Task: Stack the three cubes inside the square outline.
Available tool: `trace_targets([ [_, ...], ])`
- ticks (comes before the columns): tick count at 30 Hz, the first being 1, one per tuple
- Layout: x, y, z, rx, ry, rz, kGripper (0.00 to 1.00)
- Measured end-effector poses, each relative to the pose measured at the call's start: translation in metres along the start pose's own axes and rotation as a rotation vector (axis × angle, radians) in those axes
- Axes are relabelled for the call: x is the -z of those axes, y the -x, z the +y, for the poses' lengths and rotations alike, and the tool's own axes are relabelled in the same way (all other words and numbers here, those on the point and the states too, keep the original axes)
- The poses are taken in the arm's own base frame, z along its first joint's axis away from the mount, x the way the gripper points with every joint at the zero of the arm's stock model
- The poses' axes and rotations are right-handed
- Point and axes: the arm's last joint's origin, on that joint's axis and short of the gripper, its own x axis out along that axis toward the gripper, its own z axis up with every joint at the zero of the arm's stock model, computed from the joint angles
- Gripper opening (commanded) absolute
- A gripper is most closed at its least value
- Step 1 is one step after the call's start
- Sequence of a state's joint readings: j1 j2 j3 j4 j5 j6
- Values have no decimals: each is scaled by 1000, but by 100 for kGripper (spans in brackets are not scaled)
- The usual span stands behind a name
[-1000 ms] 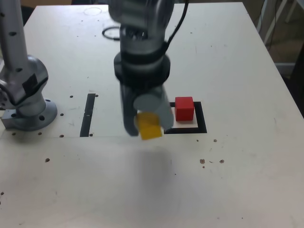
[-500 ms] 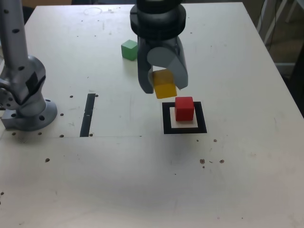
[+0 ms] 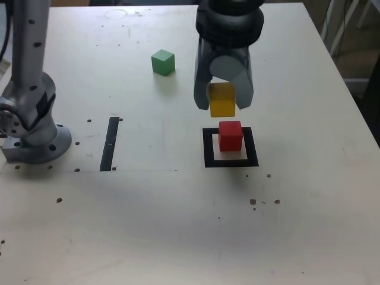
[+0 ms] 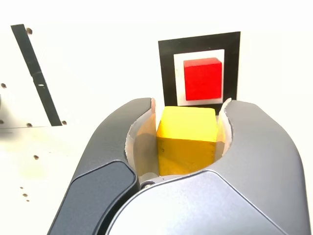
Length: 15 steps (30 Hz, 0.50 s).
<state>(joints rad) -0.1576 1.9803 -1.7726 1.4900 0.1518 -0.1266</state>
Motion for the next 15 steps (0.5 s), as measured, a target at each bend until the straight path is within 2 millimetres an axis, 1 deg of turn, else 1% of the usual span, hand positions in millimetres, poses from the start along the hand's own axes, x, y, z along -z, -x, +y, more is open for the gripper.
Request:
trace_targets([
  [5,-13,-3,8,7,7,24,8],
  [10,-23,-15,17,42,27,83,8],
  [15,-24,-22,26,46,51,116,9],
])
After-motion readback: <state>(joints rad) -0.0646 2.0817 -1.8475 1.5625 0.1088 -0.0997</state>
